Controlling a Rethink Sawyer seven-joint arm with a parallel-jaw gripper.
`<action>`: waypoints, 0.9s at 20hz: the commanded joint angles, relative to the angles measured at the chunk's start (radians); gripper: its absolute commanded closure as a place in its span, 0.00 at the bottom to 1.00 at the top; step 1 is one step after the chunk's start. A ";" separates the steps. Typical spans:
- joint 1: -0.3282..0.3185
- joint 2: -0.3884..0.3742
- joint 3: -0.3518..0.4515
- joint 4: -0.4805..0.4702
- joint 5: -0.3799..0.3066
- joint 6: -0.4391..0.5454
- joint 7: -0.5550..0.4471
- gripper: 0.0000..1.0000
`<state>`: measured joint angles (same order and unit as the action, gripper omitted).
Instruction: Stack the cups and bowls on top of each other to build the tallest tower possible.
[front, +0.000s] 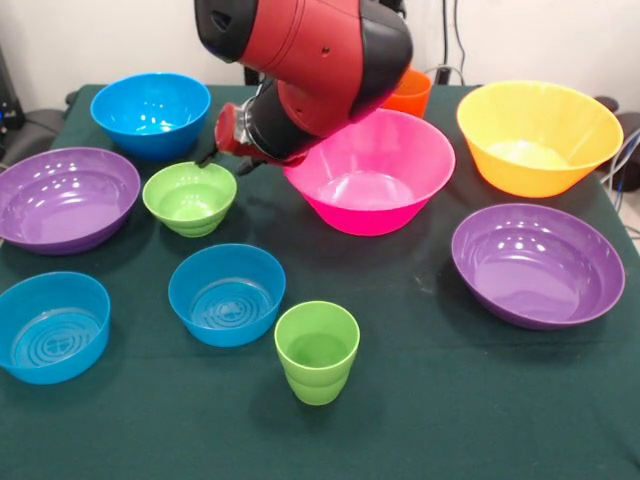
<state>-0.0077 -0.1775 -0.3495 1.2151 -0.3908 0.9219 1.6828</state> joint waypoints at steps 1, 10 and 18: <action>0.006 0.023 0.083 0.020 0.023 -0.003 0.111 0.00; -0.069 -0.007 0.183 0.044 0.011 -0.207 0.009 0.00; -0.173 0.000 0.310 0.067 -0.022 -0.388 -0.079 0.00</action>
<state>-0.1280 -0.2099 -0.2484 1.2182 -0.3917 0.6871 1.6828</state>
